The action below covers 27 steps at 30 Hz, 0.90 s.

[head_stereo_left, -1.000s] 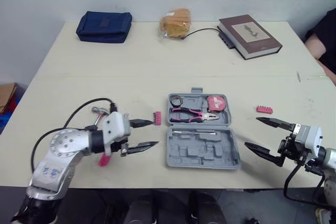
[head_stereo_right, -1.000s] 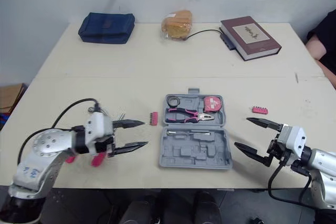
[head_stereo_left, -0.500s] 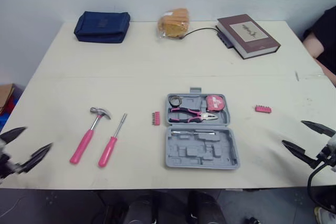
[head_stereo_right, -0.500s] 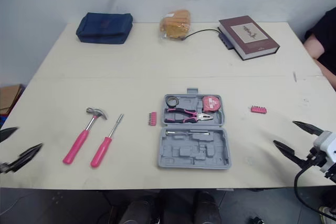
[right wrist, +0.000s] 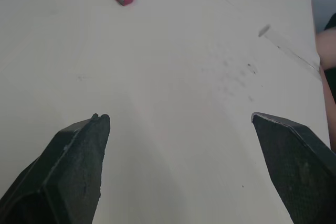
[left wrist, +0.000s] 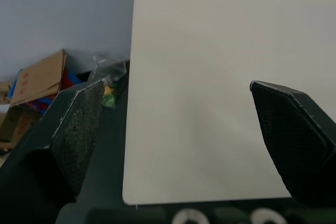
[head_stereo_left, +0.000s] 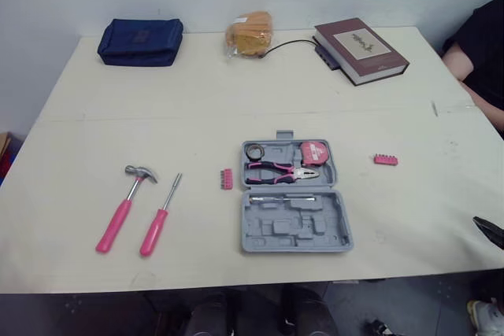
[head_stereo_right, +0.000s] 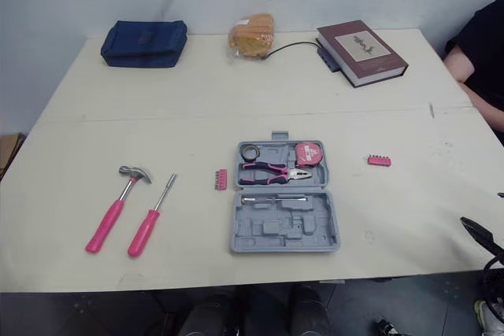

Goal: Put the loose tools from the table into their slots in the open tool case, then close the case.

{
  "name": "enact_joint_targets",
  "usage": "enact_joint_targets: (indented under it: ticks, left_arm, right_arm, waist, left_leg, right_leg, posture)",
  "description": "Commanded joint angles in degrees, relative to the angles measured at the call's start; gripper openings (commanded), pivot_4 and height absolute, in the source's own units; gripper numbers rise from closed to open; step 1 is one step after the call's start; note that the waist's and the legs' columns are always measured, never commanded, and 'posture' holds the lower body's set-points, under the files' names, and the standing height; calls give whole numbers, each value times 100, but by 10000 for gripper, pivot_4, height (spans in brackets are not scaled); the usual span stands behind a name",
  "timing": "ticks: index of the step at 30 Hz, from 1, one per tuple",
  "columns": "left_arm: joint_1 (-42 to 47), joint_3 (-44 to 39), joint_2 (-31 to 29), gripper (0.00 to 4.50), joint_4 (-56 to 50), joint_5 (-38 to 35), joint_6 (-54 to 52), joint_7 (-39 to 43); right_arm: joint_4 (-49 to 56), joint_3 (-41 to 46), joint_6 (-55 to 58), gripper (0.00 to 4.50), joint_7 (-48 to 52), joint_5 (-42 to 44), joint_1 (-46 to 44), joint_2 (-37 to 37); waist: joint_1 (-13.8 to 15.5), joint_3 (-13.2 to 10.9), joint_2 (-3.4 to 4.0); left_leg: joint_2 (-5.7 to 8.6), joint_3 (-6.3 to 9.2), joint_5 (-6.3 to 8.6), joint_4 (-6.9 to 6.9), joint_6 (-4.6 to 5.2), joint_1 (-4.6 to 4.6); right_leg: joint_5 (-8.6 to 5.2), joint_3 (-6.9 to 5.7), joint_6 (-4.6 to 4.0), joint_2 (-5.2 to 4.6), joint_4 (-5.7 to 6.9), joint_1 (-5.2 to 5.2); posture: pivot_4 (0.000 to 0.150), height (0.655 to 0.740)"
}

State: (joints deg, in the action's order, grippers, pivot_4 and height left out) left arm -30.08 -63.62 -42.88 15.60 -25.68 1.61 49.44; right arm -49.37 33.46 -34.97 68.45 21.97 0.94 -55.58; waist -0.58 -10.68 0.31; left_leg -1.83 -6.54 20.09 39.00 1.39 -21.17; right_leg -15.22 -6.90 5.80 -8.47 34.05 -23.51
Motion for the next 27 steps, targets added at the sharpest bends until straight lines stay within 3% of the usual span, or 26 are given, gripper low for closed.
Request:
enact_joint_targets:
  ticks: [1, 9, 12, 20, 27]
  left_arm:
    - [48, 177, 76, 44678, -666, -240, -230, -122]
    - [14, 482, 218, 44678, -1927, -657, -936, -159]
    - [-77, 876, 209, 44678, -2922, -696, -1205, -127]
    - [117, 1170, 57, 44678, -4460, -1504, -3832, -1527]
    - [668, 1825, -62, 44678, -4531, -1498, -5358, -2482]
  right_arm:
    - [417, -209, 61, 45000, 235, 154, -99, 181]
    - [2253, -679, 1206, 45000, 491, 751, -316, 759]
    - [3307, -1071, 1596, 45000, 355, 1012, -472, 1245]
    - [4525, -1764, 1861, 45000, 820, 1274, -690, 1643]
    - [5139, -2169, 2142, 45000, 1140, 1523, -654, 1846]
  waist:
    - [-7, 0, 0]
    - [-101, 0, 1]
    - [-110, 5, -10]
    - [-88, 3, -8]
    - [-80, 4, -9]
  left_leg:
    - [1, -2, 0, 0, -1, 0]
    - [1, -14, -12, -2, -28, 1]
    - [-2, -18, -12, -2, -28, 2]
    - [4, -26, -27, 2, -1, 2]
    - [2, -26, -29, 3, -6, 5]
  right_leg:
    - [0, 10, 0, 0, 1, 0]
    - [2, 27, 2, 2, 8, -7]
    - [2, 31, 2, 7, 7, -7]
    - [4, 41, 7, 10, 12, -7]
    - [3, 42, 5, 24, 21, -8]
  posture:
    - [1500, 7400]
    - [1500, 7400]
    - [1500, 7400]
    - [1500, 7400]
    - [1500, 7400]
